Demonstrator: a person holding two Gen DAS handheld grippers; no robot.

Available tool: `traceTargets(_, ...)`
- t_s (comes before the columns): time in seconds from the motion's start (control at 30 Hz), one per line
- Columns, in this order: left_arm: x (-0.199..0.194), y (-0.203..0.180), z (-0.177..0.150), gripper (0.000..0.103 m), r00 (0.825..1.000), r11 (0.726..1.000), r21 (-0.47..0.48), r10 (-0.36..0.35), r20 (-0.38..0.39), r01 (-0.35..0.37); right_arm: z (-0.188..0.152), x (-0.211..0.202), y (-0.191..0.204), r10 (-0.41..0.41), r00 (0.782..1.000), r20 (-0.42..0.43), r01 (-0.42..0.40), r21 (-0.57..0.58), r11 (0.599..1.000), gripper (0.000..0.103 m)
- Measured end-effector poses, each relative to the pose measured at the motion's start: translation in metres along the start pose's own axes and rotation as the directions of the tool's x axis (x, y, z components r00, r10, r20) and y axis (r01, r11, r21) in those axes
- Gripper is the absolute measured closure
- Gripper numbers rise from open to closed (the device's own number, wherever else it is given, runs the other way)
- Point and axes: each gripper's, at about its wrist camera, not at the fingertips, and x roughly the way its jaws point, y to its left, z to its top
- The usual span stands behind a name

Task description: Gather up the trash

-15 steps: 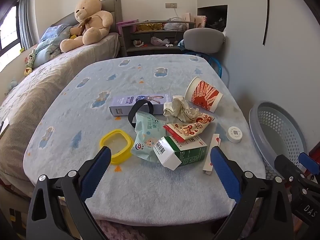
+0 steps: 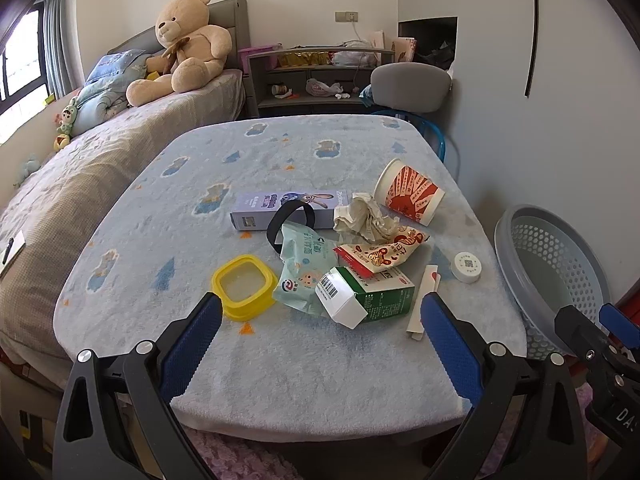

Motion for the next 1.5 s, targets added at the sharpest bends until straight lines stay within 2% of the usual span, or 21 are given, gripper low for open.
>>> traceTargets(1.5,-0.0010,-0.0023,0.0007,0.008,1.000,1.000,0.005,0.006,0.001,-0.006,-0.0006,-0.0047,0.0005,0.006,1.000,0.013,-0.006,0.005,1.000,0.006)
